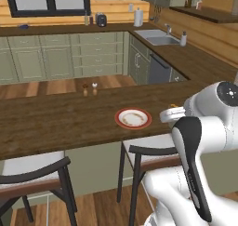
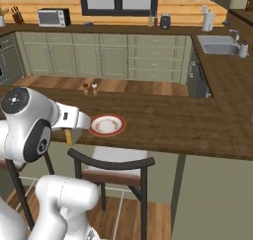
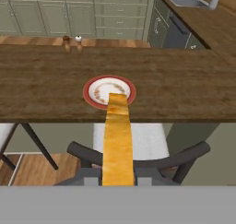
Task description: Start the toaster. Once the lever pops up, take the bread to the plate on the dining counter.
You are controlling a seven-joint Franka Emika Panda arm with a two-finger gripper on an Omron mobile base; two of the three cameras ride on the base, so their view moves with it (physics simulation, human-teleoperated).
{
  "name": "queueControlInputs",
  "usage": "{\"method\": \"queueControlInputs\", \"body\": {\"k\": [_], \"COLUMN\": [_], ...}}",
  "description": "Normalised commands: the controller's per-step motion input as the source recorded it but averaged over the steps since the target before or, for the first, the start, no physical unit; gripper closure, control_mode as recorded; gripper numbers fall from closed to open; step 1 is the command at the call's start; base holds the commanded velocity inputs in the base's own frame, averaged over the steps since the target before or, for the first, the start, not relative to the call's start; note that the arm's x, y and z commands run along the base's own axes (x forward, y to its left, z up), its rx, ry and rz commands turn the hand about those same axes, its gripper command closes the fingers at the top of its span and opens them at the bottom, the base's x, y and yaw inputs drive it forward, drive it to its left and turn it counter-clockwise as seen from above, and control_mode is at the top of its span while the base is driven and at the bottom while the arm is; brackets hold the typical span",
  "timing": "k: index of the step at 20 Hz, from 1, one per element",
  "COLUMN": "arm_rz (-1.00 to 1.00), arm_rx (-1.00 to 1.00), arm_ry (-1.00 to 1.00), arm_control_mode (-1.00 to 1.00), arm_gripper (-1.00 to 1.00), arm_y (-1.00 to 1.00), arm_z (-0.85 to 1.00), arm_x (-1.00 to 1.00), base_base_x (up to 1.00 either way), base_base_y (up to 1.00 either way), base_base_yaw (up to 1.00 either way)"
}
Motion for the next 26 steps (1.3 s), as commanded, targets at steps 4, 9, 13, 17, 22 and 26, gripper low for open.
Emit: {"method": "queueControlInputs", "body": {"k": [4, 9, 13, 17, 22, 26], "arm_rz": [0.00, 0.05, 0.10, 0.08, 0.06, 0.08], "arm_rx": [0.00, 0.00, 0.00, 0.10, 0.14, 0.08], "arm_ry": [0.00, 0.00, -0.01, 0.05, 0.20, 0.28], "arm_control_mode": [1.00, -1.00, -1.00, -1.00, -1.00, -1.00], "arm_gripper": [1.00, 1.00, 1.00, 1.00, 1.00, 1.00], "arm_y": [0.00, 0.12, 0.25, 0.08, 0.00, 0.02], "arm_z": [0.00, 0.00, -0.02, -0.01, -0.21, -0.47], "arm_x": [0.00, 0.38, 0.99, 1.00, 1.00, 1.00], "base_base_x": [0.40, 0.09, 0.00, 0.00, 0.00, 0.00], "base_base_y": [0.25, 0.00, 0.00, 0.00, 0.00, 0.00], "base_base_yaw": [0.00, 0.00, 0.00, 0.00, 0.00, 0.00]}}
